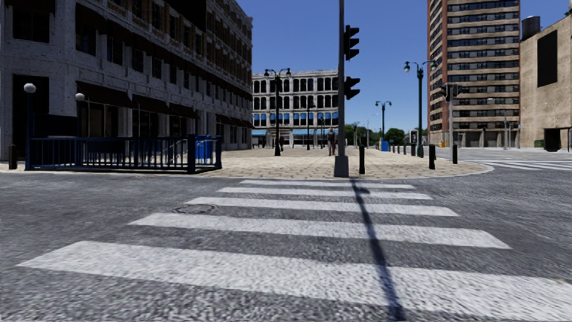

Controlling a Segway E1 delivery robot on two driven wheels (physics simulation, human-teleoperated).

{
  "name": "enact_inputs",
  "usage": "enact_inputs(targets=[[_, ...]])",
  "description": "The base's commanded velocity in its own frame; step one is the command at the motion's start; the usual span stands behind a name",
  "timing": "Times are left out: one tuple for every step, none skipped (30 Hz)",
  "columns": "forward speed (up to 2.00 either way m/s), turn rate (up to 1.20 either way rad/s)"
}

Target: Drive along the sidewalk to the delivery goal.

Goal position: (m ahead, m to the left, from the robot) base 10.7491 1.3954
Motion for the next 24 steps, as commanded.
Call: enact_inputs(targets=[[2.00,0.00],[2.00,0.00],[2.00,0.00],[2.00,0.00],[2.00,0.00],[2.00,0.00],[2.00,0.00],[2.00,0.00],[2.00,0.00],[2.00,0.00],[2.00,0.00],[2.00,0.00],[2.00,0.00],[2.00,0.00],[2.00,0.00],[2.00,0.00],[2.00,0.00],[2.00,0.00],[2.00,0.00],[2.00,0.00],[2.00,0.00],[2.00,0.00],[2.00,0.00],[2.00,0.00]])
